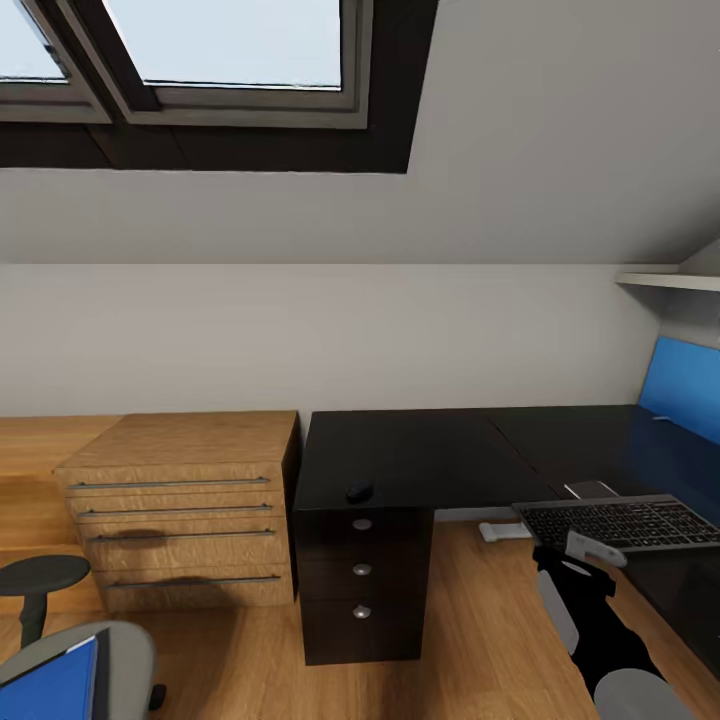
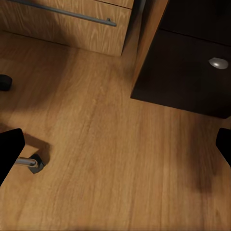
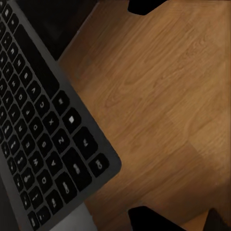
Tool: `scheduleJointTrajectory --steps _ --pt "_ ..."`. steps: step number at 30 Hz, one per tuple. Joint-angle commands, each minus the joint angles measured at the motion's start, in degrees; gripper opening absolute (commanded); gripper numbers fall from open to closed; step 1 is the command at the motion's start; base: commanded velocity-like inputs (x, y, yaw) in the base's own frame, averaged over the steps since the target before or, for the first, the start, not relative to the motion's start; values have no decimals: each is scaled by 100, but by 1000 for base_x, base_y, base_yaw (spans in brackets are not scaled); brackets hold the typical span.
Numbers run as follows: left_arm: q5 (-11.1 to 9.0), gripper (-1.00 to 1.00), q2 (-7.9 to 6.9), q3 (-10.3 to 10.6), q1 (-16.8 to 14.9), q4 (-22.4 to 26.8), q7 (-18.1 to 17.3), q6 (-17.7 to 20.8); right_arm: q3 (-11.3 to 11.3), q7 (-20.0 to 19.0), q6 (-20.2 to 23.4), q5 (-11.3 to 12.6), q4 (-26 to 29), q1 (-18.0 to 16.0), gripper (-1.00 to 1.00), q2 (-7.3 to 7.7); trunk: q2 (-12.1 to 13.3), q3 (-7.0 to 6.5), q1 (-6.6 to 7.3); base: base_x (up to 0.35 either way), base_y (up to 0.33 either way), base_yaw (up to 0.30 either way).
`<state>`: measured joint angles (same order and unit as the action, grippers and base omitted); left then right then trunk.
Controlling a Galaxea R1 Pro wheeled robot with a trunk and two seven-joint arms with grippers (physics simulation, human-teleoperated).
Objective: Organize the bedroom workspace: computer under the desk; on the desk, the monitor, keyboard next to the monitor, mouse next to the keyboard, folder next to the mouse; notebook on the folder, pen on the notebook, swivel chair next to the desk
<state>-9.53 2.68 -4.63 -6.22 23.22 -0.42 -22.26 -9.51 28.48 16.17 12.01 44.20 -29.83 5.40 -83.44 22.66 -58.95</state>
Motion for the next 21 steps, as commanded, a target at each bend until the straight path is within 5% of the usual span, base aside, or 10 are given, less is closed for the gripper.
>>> scheduleJointTrajectory --steps 1,11,16,21 --pt "-5 100 4 -20 -3 -2 0 -14 47 4 -56 12 -21 1 100 3 -4 7 0 -8 1 0" --pt "-8 100 4 -28 -3 -6 15 -15 475 -496 -748 -90 -174 156 100 3 -4 7 0 -2 0 0" --pt "-5 100 4 -27 -2 -16 7 -15 544 -638 -1169 -185 -483 205 100 -3 -4 7 0 0 0 0" --pt "-5 100 12 -23 -5 -35 -1 -29 876 -665 -1893 -282 -1182 213 100 -148 -4 7 0 0 0 0"
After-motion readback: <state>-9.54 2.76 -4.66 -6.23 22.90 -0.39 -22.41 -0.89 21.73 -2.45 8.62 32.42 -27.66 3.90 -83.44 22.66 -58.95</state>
